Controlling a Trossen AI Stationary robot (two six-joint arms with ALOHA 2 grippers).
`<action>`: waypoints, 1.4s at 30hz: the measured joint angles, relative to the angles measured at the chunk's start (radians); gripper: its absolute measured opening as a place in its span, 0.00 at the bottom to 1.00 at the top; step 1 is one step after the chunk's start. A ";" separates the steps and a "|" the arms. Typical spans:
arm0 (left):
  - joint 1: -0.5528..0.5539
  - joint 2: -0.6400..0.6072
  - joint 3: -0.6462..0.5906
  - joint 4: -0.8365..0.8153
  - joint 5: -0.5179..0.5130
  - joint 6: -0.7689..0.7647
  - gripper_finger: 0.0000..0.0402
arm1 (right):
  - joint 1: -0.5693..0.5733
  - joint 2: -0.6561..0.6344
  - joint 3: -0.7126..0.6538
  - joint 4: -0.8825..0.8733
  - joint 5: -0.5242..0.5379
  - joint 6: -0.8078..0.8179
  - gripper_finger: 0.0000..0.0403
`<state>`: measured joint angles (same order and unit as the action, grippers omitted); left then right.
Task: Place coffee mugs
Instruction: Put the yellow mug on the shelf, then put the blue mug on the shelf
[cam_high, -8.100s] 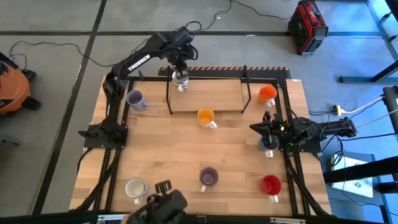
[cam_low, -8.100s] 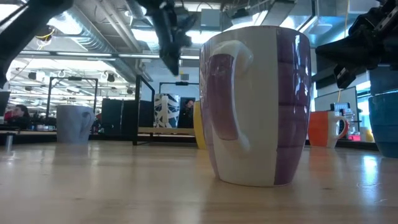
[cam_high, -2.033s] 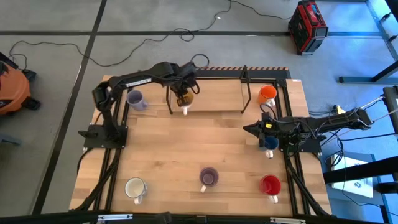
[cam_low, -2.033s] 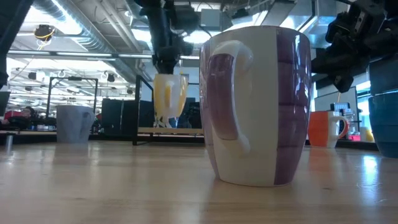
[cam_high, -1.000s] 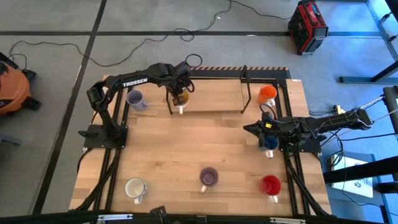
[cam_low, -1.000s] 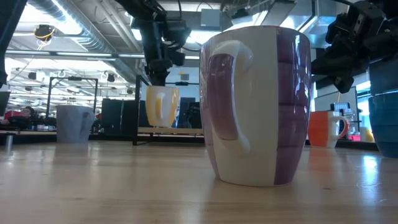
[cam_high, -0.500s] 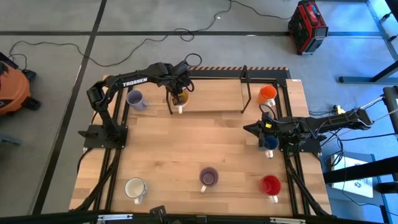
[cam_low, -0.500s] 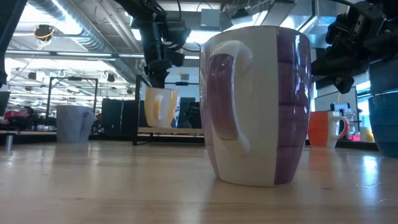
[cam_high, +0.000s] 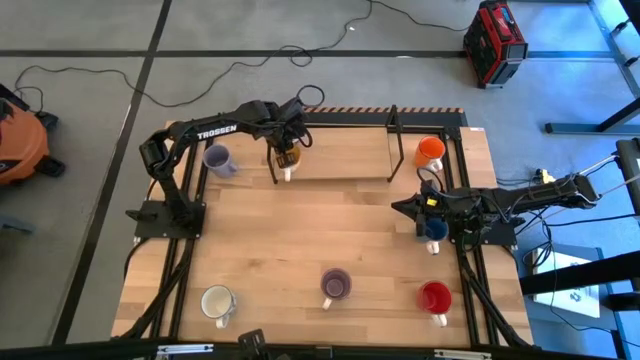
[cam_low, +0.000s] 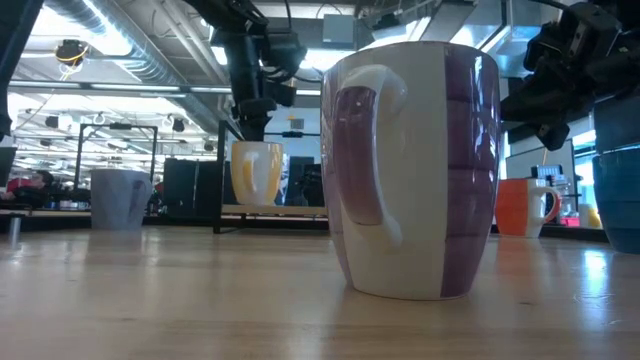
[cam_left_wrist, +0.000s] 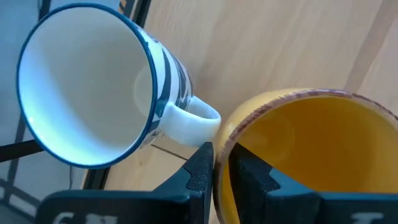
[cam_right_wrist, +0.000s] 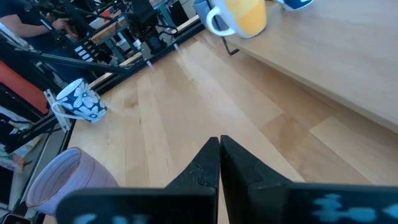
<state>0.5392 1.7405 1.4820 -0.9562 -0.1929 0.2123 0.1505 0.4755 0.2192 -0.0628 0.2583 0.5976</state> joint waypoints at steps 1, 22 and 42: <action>0.000 0.000 0.000 0.000 -0.008 0.000 0.13 | 0.000 0.000 0.000 0.000 -0.003 0.000 0.01; -0.006 -0.007 0.072 0.002 -0.025 -0.001 0.29 | 0.000 0.000 0.000 0.001 -0.008 0.000 0.01; -0.140 -0.008 0.349 0.163 0.085 -0.072 0.29 | 0.000 0.000 0.000 0.002 -0.005 -0.016 0.01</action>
<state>0.3996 1.7325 1.8313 -0.7930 -0.1077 0.1405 0.1505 0.4755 0.2192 -0.0608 0.2534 0.5814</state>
